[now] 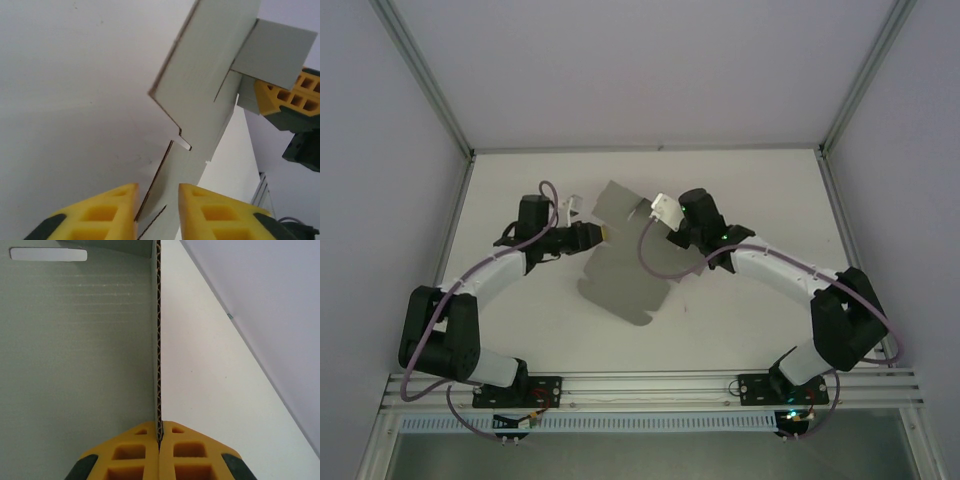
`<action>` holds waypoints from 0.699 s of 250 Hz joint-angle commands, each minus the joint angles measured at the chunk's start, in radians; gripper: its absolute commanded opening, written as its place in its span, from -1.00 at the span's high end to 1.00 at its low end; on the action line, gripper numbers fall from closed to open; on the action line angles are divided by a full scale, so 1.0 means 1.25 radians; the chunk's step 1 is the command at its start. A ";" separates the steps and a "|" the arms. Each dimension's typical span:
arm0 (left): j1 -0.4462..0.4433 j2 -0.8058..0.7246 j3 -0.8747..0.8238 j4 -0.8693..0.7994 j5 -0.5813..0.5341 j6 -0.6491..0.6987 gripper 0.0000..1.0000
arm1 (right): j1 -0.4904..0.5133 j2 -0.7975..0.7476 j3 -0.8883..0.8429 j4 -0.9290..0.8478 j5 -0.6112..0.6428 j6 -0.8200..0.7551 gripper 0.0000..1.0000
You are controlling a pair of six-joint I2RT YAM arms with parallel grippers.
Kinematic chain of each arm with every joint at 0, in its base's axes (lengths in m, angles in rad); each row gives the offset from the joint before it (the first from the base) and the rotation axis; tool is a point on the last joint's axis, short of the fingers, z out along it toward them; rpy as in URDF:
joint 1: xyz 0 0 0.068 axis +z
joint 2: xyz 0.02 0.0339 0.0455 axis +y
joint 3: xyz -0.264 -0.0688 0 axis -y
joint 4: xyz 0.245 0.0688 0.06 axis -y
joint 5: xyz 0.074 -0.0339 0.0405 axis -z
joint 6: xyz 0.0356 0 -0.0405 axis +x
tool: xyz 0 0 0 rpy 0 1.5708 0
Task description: Assemble paper box
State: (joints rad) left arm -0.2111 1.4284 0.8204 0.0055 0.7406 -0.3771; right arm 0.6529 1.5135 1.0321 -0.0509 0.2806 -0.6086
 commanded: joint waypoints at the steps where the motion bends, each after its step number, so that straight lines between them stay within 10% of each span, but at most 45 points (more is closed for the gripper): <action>1: -0.006 -0.002 0.019 0.025 0.010 0.006 0.87 | -0.006 0.015 0.031 -0.014 -0.001 0.023 1.00; 175: -0.379 -0.065 0.092 -0.163 -0.620 0.364 1.00 | -0.007 0.073 0.097 -0.134 0.022 0.161 1.00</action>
State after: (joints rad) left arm -0.5892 1.3037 0.8791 -0.1780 0.1066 -0.0620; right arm 0.6487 1.5955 1.1408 -0.2314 0.3237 -0.4763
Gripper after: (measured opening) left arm 0.048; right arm 0.045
